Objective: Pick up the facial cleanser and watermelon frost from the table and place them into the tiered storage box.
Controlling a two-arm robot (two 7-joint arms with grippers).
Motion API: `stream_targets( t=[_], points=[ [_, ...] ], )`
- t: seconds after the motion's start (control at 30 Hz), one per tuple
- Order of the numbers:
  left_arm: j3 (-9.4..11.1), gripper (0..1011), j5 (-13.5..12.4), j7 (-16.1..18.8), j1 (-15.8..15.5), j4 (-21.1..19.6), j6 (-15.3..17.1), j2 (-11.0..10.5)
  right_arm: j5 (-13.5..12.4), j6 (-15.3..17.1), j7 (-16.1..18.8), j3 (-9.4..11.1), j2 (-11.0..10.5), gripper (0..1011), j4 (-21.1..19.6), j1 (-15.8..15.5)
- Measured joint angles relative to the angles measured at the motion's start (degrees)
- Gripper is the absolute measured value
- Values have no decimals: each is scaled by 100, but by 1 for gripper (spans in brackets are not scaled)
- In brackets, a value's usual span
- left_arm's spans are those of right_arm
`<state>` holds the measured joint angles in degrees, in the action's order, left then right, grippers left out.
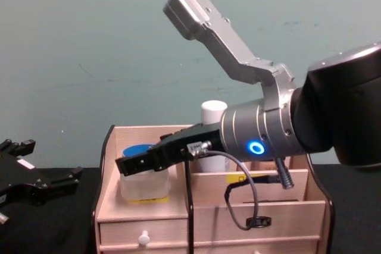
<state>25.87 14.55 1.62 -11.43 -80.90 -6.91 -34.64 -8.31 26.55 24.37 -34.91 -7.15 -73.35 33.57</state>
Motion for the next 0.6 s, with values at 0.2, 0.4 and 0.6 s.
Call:
stream_targets(
  t=[0.2,0.4,0.6],
  points=[
    [0,1010,0,0,0,0,0,0,109,-258,-127,32,-41,1002,-201,-112],
    [0,1010,0,0,0,0,0,0,301,-719,-295,97,-136,1002,-534,-339],
    [0,1010,0,0,0,0,0,0,473,-1152,-563,249,-263,1002,-963,-684]
  ],
)
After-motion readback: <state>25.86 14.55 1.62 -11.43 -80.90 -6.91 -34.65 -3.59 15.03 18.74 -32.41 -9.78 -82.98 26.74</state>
